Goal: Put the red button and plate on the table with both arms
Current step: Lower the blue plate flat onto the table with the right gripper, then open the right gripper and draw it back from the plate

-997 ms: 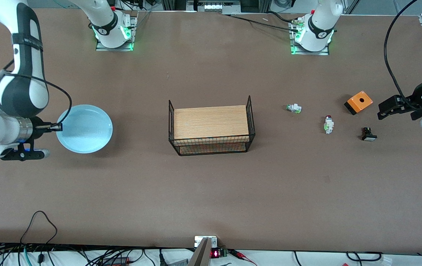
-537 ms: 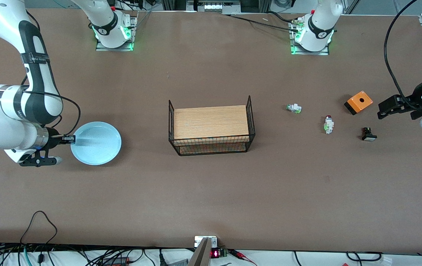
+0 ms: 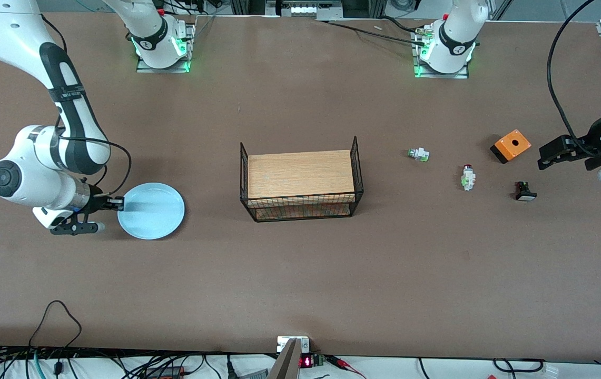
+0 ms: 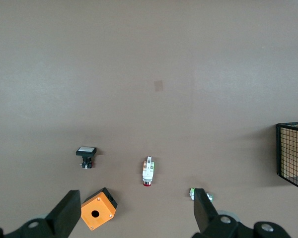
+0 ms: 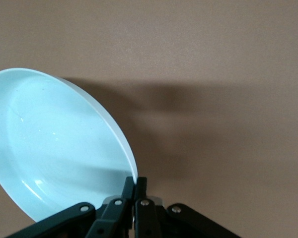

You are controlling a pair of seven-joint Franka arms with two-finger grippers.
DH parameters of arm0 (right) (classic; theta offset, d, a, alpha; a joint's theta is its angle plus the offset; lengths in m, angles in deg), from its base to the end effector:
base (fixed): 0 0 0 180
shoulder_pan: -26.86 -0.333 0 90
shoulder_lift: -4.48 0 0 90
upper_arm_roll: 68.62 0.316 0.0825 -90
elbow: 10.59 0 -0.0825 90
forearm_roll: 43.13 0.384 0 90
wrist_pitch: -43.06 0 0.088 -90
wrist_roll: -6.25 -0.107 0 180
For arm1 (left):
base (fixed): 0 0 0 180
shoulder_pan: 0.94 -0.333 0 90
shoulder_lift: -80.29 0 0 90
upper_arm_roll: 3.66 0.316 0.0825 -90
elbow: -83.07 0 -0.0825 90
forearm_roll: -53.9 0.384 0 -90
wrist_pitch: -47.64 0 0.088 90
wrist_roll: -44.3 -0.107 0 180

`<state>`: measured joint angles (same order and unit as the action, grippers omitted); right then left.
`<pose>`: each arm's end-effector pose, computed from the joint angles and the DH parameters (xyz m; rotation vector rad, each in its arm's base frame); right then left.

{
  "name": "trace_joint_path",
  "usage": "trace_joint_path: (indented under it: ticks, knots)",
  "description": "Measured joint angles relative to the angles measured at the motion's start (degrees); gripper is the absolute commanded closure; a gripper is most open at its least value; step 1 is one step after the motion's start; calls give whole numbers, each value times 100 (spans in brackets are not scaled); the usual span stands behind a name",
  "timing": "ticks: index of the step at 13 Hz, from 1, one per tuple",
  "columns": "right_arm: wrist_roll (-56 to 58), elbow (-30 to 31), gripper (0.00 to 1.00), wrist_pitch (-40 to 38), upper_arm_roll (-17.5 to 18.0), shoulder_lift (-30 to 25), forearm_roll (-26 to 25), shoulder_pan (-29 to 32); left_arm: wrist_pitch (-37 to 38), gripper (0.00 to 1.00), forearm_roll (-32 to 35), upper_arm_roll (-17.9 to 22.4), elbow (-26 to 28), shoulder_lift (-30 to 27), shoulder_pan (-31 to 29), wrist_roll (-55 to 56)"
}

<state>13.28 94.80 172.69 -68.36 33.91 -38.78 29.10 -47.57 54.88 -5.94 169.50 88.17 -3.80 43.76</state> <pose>0.6354 -0.0201 0.2411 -3.0729 -0.0562 0.1318 0.6037 0.0094 0.5826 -3.1297 0.0005 -0.0246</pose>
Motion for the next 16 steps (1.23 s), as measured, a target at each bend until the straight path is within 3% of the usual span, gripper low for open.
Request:
trace_joint_path:
  ticks: [2,4,5,6,10,14,16]
  knots:
    - [0,14,77,164,1,137,0,20,0,0,0,1,0,0,-1,0]
    - [10,14,47,300,1,223,-3,57,0,0,0,0,0,0,0,0]
    - [17,12,16,326,2,227,-3,66,0,0,0,0,0,0,0,0]
    - [21,-4,0,338,2,225,-3,68,0,0,0,0,0,0,0,0]
    - [50,-200,0,350,62,112,-3,65,0,0,0,0,0,0,0,0]
    - [63,-387,0,76,204,-356,-148,-190,0,0,0,-1,0,0,0,0]
    - [63,-673,0,-681,176,-601,-519,-192,0,0,0,-5,1,0,1,0]
